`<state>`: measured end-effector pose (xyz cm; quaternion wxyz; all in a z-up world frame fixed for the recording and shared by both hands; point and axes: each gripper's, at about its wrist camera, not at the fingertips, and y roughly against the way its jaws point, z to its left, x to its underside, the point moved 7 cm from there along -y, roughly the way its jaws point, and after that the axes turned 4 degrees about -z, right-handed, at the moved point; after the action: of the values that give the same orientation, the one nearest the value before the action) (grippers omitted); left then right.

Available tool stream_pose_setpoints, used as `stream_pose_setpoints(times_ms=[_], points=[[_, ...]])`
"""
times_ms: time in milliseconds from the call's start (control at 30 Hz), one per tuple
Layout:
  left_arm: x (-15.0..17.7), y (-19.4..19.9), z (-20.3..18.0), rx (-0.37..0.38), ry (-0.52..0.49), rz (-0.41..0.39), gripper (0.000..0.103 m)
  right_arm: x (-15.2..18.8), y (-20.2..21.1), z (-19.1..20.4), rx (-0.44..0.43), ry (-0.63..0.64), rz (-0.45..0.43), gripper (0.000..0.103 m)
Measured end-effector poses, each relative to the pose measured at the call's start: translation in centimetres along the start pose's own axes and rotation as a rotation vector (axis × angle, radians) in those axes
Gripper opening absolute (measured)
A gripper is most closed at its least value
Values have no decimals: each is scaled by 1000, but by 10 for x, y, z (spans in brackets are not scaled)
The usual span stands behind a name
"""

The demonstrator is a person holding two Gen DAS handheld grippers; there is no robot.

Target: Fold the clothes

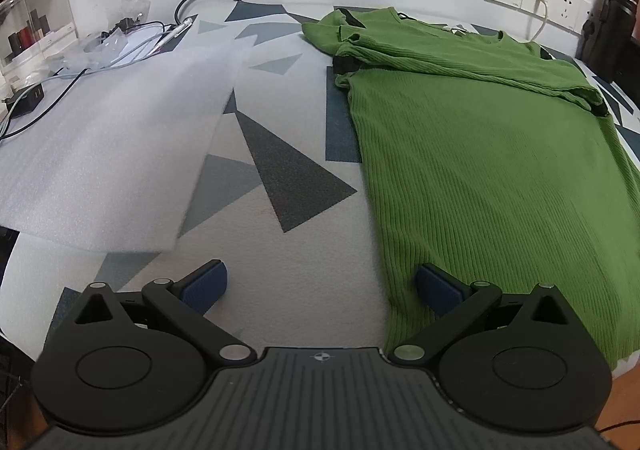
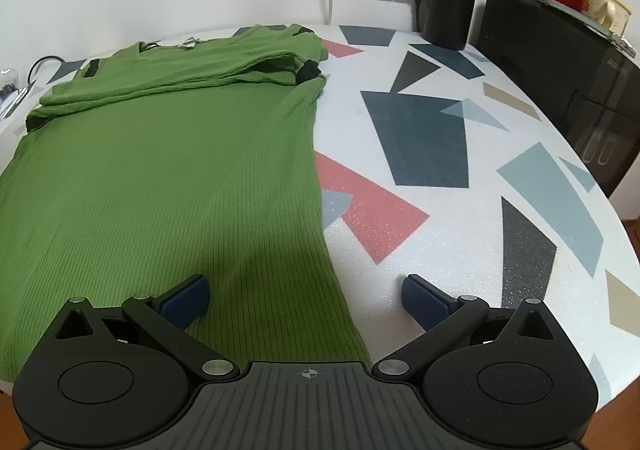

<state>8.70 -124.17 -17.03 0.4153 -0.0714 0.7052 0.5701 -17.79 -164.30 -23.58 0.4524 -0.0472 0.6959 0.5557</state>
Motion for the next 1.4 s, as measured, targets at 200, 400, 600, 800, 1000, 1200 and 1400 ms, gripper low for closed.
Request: stream_pose_setpoints(times_ms=[200, 400, 600, 800, 1000, 1200, 1400], points=[[0, 0, 0, 1, 0, -5, 103, 1, -1, -1, 1, -6, -13, 102], [0, -1, -1, -2, 9, -24, 103, 4, 0, -2, 7, -23, -71, 102], [1, -1, -1, -3, 11, -27, 103, 2, 0, -2, 14, -35, -75, 102], [0, -1, 0, -4, 9, -17, 103, -1, -3, -1, 21, -32, -52, 102], [1, -1, 0, -10, 13, -21, 103, -1, -4, 0, 14, -21, -56, 102], [0, -2, 0, -14, 17, -6, 103, 1, -3, 0, 12, -22, -88, 102], [-1, -2, -1, 19, -14, 48, 103, 0, -2, 0, -9, -5, -66, 102]])
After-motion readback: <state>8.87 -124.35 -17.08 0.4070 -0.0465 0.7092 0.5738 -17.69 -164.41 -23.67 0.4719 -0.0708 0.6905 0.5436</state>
